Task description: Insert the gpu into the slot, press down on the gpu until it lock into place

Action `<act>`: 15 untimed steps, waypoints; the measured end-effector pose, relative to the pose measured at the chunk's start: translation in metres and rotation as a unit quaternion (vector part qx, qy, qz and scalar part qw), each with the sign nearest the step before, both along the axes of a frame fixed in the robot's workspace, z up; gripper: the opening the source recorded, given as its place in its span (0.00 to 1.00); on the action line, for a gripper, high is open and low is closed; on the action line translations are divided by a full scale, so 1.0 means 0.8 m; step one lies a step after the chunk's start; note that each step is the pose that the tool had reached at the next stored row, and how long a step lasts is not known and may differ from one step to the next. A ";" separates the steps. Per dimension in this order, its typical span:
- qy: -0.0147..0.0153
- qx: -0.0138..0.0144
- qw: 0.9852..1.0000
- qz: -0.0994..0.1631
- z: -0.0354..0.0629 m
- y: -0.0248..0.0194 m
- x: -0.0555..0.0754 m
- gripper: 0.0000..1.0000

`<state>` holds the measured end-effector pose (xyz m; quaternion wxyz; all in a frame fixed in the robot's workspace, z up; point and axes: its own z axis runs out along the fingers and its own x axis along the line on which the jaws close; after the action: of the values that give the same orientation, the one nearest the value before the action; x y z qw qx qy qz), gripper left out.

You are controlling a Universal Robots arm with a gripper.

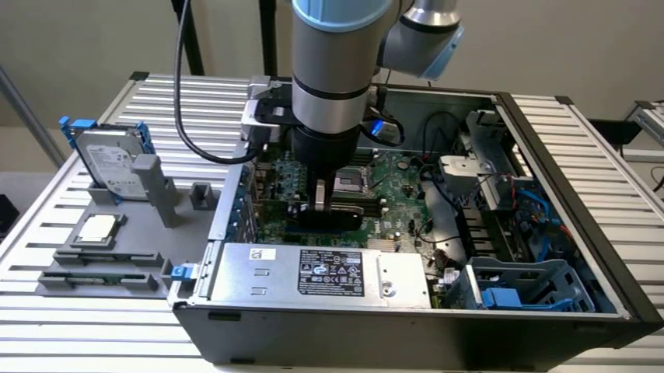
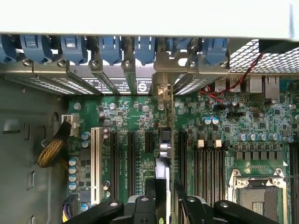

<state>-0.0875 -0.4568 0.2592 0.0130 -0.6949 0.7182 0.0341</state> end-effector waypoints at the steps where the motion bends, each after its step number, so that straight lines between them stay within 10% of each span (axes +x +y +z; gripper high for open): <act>1: 0.001 0.000 1.000 0.000 0.000 0.0001 0.000 0.26; 15: 0.005 -0.002 1.000 0.000 0.003 0.0015 0.003 0.26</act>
<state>-0.0847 -0.4556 0.2619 0.0082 -0.6947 0.7184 0.0366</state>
